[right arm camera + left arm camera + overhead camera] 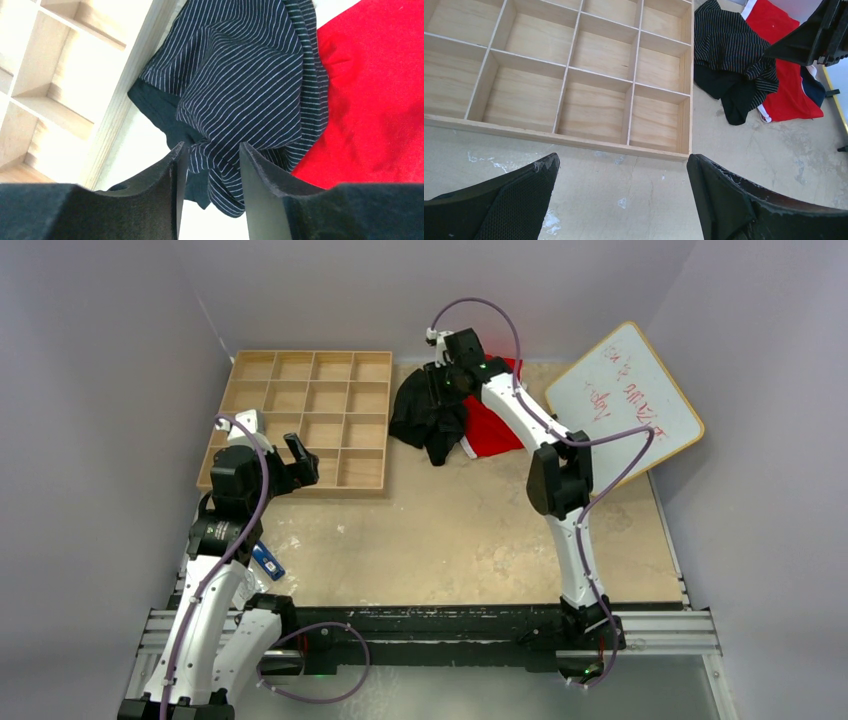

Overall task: Roll the underwear
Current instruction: Pick up the underwear from the center of the board.

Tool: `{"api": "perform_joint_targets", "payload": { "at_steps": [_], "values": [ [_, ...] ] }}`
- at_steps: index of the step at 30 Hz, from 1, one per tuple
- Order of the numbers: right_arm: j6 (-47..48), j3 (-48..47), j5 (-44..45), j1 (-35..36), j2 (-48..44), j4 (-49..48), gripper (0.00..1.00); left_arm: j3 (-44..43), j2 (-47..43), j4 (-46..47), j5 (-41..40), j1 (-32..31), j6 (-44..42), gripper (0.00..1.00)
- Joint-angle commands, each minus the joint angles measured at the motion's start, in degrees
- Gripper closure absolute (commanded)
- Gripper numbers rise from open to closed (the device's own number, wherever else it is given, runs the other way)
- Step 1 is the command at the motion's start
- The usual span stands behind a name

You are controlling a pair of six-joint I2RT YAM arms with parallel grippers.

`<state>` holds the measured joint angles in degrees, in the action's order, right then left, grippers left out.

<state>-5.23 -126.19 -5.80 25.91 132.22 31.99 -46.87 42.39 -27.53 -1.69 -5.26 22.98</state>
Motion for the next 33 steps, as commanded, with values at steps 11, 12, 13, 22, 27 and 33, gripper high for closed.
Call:
{"api": "perform_joint_targets", "payload": {
  "at_steps": [11,12,13,22,27,33],
  "values": [
    [3.3,-6.3,5.6,1.0,4.2,5.3,0.51,-0.1,0.0,1.2,1.3,0.3,-0.5,0.02],
    [3.4,-6.3,6.1,1.2,4.3,5.4,0.56,-0.1,0.1,1.1,1.1,0.3,-0.5,0.02],
    [3.7,-6.1,7.0,1.3,4.3,5.1,0.62,-0.1,0.2,1.0,0.8,0.3,-0.4,0.02],
    [6.3,-7.2,11.8,2.1,-1.2,0.3,0.92,-0.4,0.7,0.2,-0.5,0.3,-0.2,0.02],
    [7.3,-11.1,10.9,2.2,-2.8,0.0,0.87,-0.7,1.2,-0.7,-1.9,0.3,0.0,0.02],
    [6.0,-9.5,11.2,2.1,-4.9,-1.9,1.00,-0.7,1.4,-0.8,-2.1,0.3,0.0,0.02]
  ]
}}
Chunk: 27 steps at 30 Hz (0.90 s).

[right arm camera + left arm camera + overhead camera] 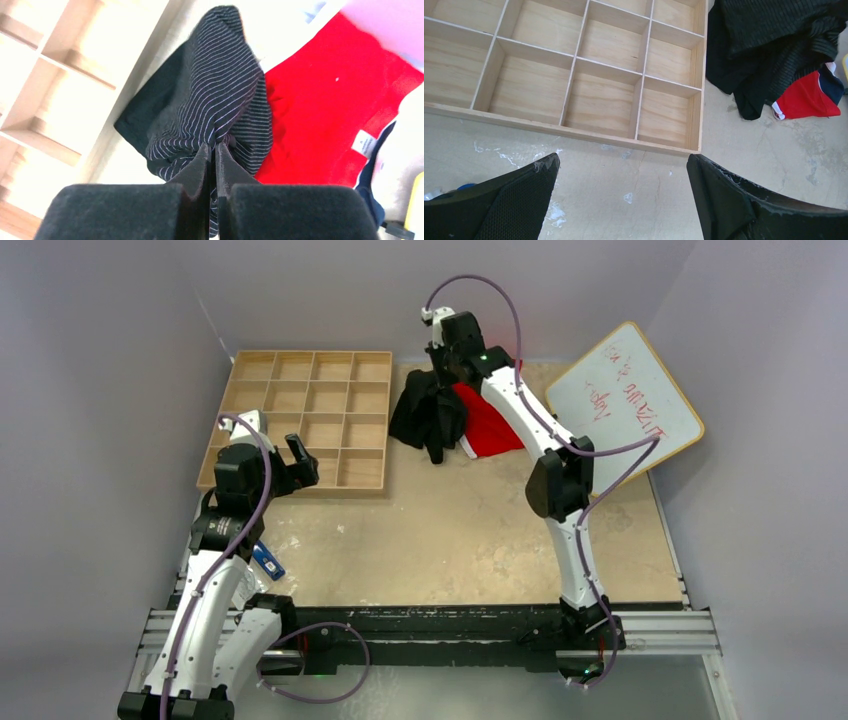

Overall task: Roll the underwear
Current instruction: Pick up the underwear from the center of the board, then place the underwear at the center of the board.

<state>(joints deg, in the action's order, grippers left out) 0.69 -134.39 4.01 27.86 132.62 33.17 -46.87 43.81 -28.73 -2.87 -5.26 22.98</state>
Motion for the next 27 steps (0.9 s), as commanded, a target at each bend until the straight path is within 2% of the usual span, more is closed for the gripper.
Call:
{"api": "perform_joint_targets", "payload": {
  "at_steps": [1,9,13,16,20,23,25,27],
  "values": [
    [-0.2,-0.8,1.7,0.3,-5.8,-3.7,1.00,-0.7,0.0,0.3,-0.9,0.4,0.0,0.02],
    [-1.4,-3.7,0.6,0.2,-11.6,-5.4,1.00,-0.7,0.2,0.3,-1.0,0.3,0.1,0.02],
    [-0.9,0.1,-2.5,0.2,-18.1,-3.2,1.00,-0.8,0.4,0.1,-1.2,0.3,0.0,0.02],
    [-0.1,14.1,-5.8,0.3,-27.3,-3.5,1.00,-0.8,0.3,0.1,-1.6,0.3,0.0,0.02],
    [3.7,34.6,-20.3,1.6,-42.2,-1.0,1.00,-0.8,0.4,0.1,-1.5,0.3,0.1,0.02],
    [2.7,52.4,-27.9,6.9,-51.6,-0.5,1.00,-0.7,0.6,0.2,-1.1,0.3,0.3,0.02],
    [0.9,61.9,-29.0,12.2,-55.6,-0.6,1.00,-0.6,1.1,0.9,0.6,0.3,0.5,0.01],
    [-2.6,69.5,-31.9,16.0,-56.6,-0.6,0.93,-0.4,1.8,1.9,3.9,0.3,1.4,0.01]
  ]
}}
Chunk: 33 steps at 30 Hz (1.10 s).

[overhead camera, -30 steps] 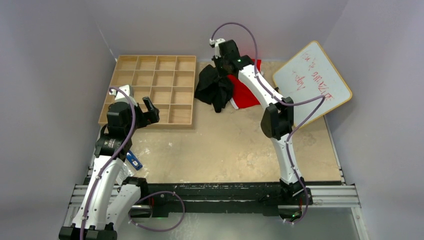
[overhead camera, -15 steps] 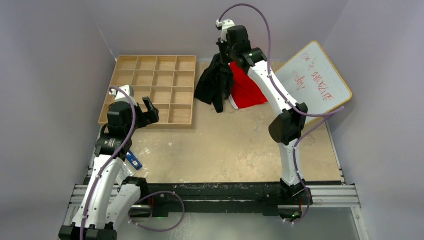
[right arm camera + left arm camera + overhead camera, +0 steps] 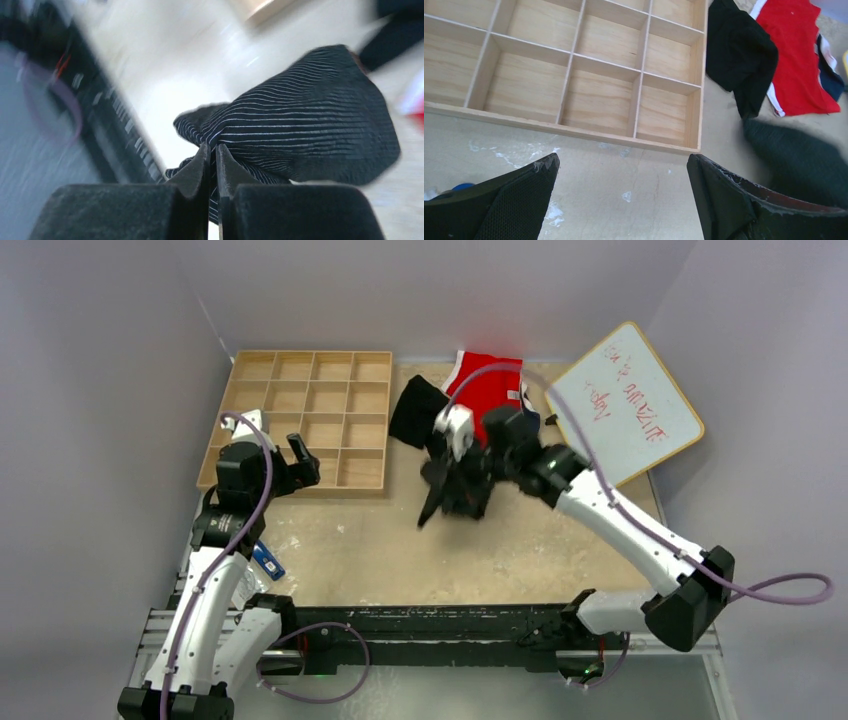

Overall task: Roll the underwear
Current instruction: Place the underwear at the center of the board.

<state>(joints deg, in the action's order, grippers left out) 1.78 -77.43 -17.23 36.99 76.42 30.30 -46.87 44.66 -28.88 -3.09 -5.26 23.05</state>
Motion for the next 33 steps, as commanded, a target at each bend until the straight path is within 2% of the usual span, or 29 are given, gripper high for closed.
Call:
{"api": "perform_joint_targets", "payload": {
  "at_steps": [1,2,4,7,9,11,14,16,19,24,29,33],
  "values": [
    [-5.9,16.2,-12.2,8.2,-0.4,1.0,0.90,-0.2,1.5,2.8,6.4,0.3,2.0,0.01],
    [-8.4,19.9,-13.0,9.3,-0.4,-0.7,0.82,0.4,2.1,3.7,8.9,0.3,2.8,0.01],
    [-11.4,25.1,-14.0,11.7,-1.1,-3.2,0.59,2.1,3.3,6.5,14.3,0.3,4.9,0.01],
    [-14.7,28.5,-11.0,12.3,-5.8,-4.7,0.22,5.5,5.6,11.2,22.2,0.2,7.9,0.01],
    [-18.7,29.4,-6.8,12.4,-10.6,-4.1,0.11,6.8,7.7,13.6,26.0,-0.6,8.8,0.02],
    [-23.7,30.4,5.2,12.0,-13.7,-3.8,0.03,6.9,10.0,14.6,27.3,-3.1,8.5,0.03],
    [-34.0,31.5,21.5,9.2,-13.0,2.3,0.02,5.7,13.8,15.4,25.0,-10.2,6.7,0.03],
    [-40.7,32.3,25.0,5.6,-11.0,6.6,0.04,4.4,17.7,16.1,24.3,-14.4,5.1,0.03],
    [-47.2,35.3,25.1,3.1,-10.5,8.0,0.10,1.2,24.4,16.4,23.0,-20.0,2.8,0.05],
    [-53.3,43.2,23.4,1.7,-15.6,3.2,0.14,-5.9,37.3,15.7,17.7,-28.9,-0.4,0.06],
    [-54.7,48.4,19.8,-0.1,-18.4,-1.4,0.22,-11.4,48.1,14.9,15.6,-32.6,-2.1,0.09],
    [-54.5,51.8,16.1,-0.8,-18.9,-6.5,0.23,-13.1,53.5,16.4,18.6,-33.5,-2.7,0.14]
  ]
}}
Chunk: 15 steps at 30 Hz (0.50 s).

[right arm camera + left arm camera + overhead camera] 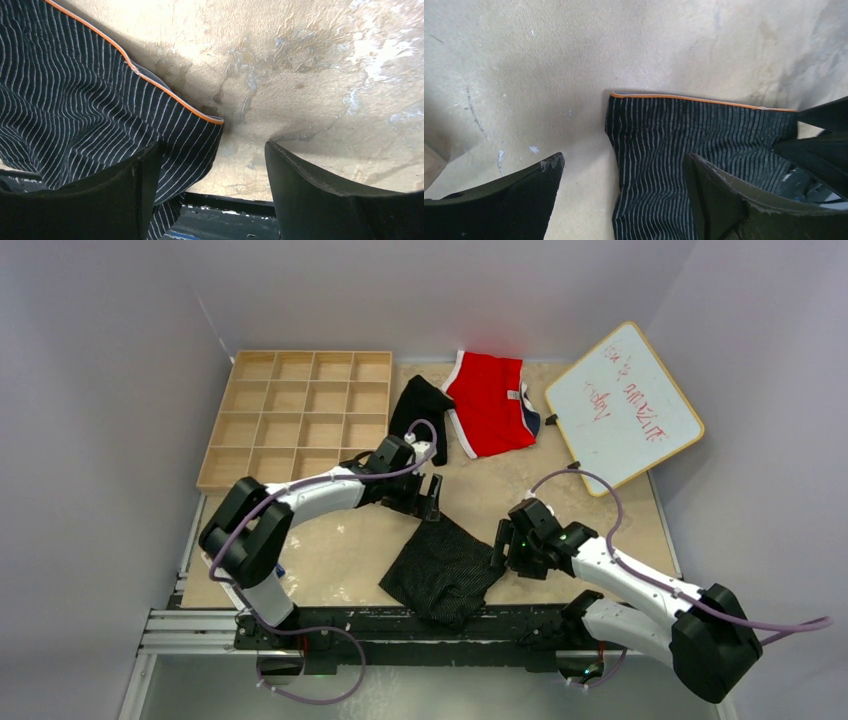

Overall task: Roll the underwear
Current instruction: Place the underwear at the center of the board, then flatten out the underwear at the center of the board.

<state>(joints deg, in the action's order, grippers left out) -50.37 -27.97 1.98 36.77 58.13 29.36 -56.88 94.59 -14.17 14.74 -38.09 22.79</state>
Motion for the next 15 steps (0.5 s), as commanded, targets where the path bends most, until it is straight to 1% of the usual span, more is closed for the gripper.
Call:
{"api": "perform_joint_targets", "payload": {
  "at_steps": [1,2,4,5,6,9,12,13,15],
  "values": [
    [-2.4,2.8,-3.5,-0.7,-0.7,-7.2,0.23,-3.6,4.8,1.5,1.2,-1.0,-2.7,0.15],
    [-2.4,3.1,-3.9,-0.8,-0.6,-8.1,0.23,-3.8,5.8,1.5,1.5,-1.3,-2.9,0.18],
    [-2.4,3.4,-4.7,-1.3,-0.3,-9.8,0.23,-4.1,7.2,1.6,2.2,-1.5,-3.1,0.26],
    [-1.8,3.6,-5.3,-1.5,-0.2,-10.8,0.40,-4.0,7.9,1.9,2.6,-1.5,-3.1,0.28],
    [-1.2,3.8,-6.2,-1.7,-0.1,-12.0,0.54,-4.0,8.7,2.4,3.0,-1.5,-3.1,0.32],
    [-0.6,3.6,-8.0,-2.1,1.2,-13.8,0.62,-3.9,10.1,3.8,5.6,-1.5,-3.1,0.47],
    [1.0,1.8,-8.0,-2.3,2.1,-13.6,0.76,-3.0,10.4,6.8,10.2,-1.5,-2.6,0.69],
    [1.9,1.0,-7.9,-2.3,2.2,-13.5,0.84,-2.7,10.2,7.8,11.3,-1.5,-2.3,0.79],
    [3.9,-0.9,-7.9,-2.4,2.2,-13.3,0.91,-2.2,9.2,9.2,11.4,-1.5,-1.6,0.99]
  ]
}}
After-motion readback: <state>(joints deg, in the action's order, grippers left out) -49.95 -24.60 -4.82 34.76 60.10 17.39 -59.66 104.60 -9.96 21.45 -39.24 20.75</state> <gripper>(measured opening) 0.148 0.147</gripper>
